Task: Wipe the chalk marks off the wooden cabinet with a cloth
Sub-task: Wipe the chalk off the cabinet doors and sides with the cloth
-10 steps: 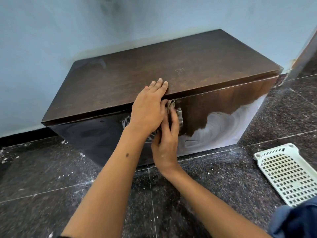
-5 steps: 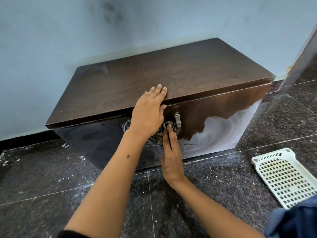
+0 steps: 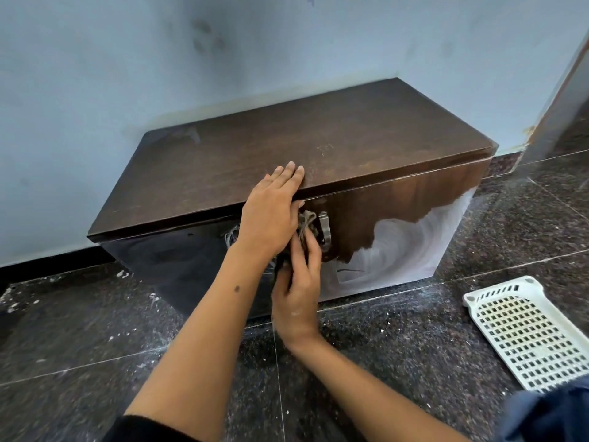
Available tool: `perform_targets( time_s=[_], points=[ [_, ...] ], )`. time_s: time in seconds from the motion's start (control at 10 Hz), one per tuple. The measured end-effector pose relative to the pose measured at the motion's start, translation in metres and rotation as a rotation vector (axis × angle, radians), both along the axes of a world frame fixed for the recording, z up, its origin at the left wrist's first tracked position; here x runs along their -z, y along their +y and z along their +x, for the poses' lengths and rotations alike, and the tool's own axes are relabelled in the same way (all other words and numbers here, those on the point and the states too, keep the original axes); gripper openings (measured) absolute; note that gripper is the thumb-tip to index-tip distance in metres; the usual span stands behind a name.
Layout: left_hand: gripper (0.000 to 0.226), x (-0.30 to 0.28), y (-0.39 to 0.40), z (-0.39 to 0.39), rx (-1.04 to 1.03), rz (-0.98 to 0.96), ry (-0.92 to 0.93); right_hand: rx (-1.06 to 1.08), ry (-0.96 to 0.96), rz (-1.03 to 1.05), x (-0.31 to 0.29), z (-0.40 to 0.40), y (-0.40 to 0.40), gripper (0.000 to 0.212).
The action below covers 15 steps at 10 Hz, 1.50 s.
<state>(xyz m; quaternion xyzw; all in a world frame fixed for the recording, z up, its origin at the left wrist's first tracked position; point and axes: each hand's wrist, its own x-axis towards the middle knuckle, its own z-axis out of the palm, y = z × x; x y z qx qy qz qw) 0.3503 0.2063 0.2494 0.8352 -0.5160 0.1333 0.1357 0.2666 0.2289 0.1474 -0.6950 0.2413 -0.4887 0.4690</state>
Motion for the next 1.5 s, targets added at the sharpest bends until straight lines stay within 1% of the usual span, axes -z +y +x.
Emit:
perform_targets(
  time_s=[0.1, 0.2, 0.3, 0.4, 0.5, 0.6, 0.7, 0.8, 0.9, 1.0, 1.1, 1.2, 1.3, 1.4, 1.5],
  points=[
    [0.053, 0.002, 0.001, 0.0, -0.006, -0.012, -0.009, 0.001, 0.192, -0.427, 0.04, 0.004, -0.039, 0.052],
    [0.053, 0.005, 0.0, 0.002, -0.002, -0.026, -0.028, -0.04, 0.387, -0.734, 0.078, -0.003, -0.069, 0.038],
    [0.052, 0.005, 0.0, 0.003, 0.006, -0.031, -0.036, -0.05, 0.496, -0.914, 0.1, -0.013, -0.083, 0.037],
    [0.052, 0.006, 0.001, 0.003, 0.009, -0.036, -0.035, -0.06, 0.562, -1.075, 0.111, -0.022, -0.101, 0.043],
    [0.052, 0.007, 0.001, 0.004, 0.011, -0.025, -0.031, -0.07, 0.596, -1.087, 0.113, -0.031, -0.112, 0.044],
    [0.053, 0.006, 0.0, 0.005, 0.018, -0.024, -0.033, 0.03, 0.636, -0.998, 0.116, -0.047, -0.123, 0.062],
    [0.053, 0.006, 0.0, 0.004, 0.017, -0.028, -0.013, 0.111, 0.635, -0.78, 0.113, -0.064, -0.132, 0.05],
    [0.053, 0.008, 0.0, 0.003, 0.005, -0.044, -0.004, 0.233, 0.565, -0.517, 0.106, -0.052, -0.114, 0.049],
    [0.053, 0.008, -0.001, 0.001, 0.001, -0.045, -0.002, 0.164, 0.58, -0.121, 0.064, -0.032, -0.066, 0.067],
    [0.053, 0.007, -0.001, 0.0, 0.001, -0.045, -0.003, 0.139, 0.435, 0.341, 0.026, -0.008, -0.032, 0.065],
    [0.053, 0.007, -0.001, 0.0, -0.003, -0.043, -0.01, 0.056, 0.327, 0.51, 0.034, 0.009, -0.014, 0.056],
    [0.053, 0.006, 0.0, -0.001, -0.006, -0.025, -0.024, -0.018, 0.301, 0.611, 0.037, 0.017, -0.003, 0.047],
    [0.055, 0.006, 0.0, -0.001, -0.008, 0.0, -0.033, 0.048, 0.206, 0.869, 0.033, 0.021, -0.016, 0.041],
    [0.061, 0.008, 0.0, -0.001, -0.018, 0.016, -0.042, 0.115, 0.126, 1.294, 0.042, 0.023, -0.055, 0.04],
    [0.06, 0.01, -0.001, -0.001, -0.032, 0.012, -0.052, 0.087, 0.09, 1.439, 0.041, 0.019, -0.077, 0.039]
  ],
)
